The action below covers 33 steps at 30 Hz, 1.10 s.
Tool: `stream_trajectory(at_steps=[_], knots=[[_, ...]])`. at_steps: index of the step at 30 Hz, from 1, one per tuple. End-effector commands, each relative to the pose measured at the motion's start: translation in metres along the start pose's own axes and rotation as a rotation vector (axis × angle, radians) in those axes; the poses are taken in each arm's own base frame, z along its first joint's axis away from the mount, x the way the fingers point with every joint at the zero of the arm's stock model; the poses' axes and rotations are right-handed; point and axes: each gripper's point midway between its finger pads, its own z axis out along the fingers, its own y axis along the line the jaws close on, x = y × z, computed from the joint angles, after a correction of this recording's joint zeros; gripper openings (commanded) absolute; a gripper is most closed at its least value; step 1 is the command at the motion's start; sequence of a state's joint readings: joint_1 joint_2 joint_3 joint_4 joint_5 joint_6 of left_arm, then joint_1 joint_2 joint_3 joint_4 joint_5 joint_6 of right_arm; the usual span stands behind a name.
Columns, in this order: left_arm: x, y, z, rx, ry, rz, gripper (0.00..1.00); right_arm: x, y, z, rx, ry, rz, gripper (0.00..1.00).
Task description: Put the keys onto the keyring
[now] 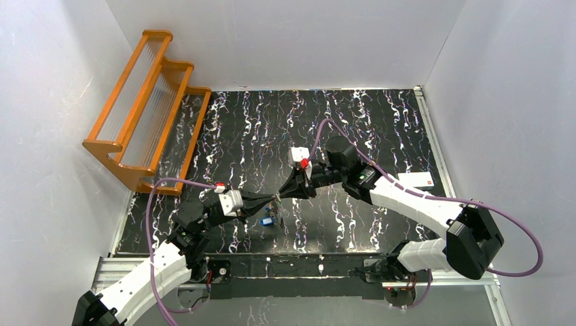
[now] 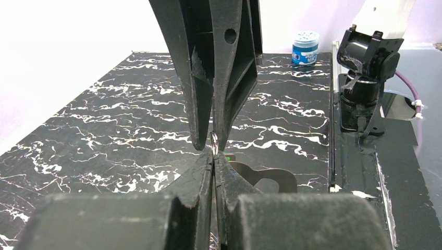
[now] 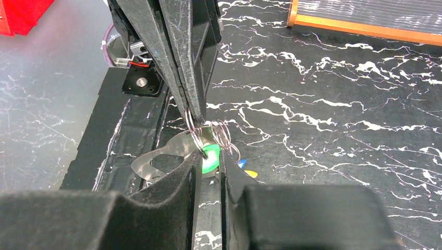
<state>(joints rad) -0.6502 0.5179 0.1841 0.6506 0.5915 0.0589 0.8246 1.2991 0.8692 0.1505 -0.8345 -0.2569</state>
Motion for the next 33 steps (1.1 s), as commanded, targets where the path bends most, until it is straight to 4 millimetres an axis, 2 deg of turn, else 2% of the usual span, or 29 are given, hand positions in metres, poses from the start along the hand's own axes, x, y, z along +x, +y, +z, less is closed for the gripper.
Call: stream_trajectory(at_steps=[1, 9, 22, 28, 29, 33], knots=[[-0.013, -0.003, 0.001, 0.017, -0.053, 0.028, 0.00, -0.011, -0.001, 0.000, -0.013, -0.034, -0.034, 0.23], [-0.014, -0.002, 0.000, 0.010, -0.054, 0.028, 0.00, -0.001, -0.001, -0.002, 0.005, -0.014, -0.038, 0.01], [-0.024, -0.001, -0.002, -0.003, -0.088, 0.050, 0.00, 0.020, -0.003, -0.001, 0.017, 0.037, -0.012, 0.01], [-0.023, -0.002, -0.002, 0.002, -0.083, 0.046, 0.00, 0.018, -0.007, 0.000, 0.025, 0.043, -0.006, 0.01], [-0.023, -0.002, -0.002, 0.001, -0.083, 0.046, 0.00, 0.016, -0.007, 0.000, 0.030, 0.039, -0.014, 0.03], [-0.022, -0.002, -0.002, 0.002, -0.081, 0.043, 0.00, 0.001, -0.003, -0.006, 0.040, -0.004, -0.076, 0.40]])
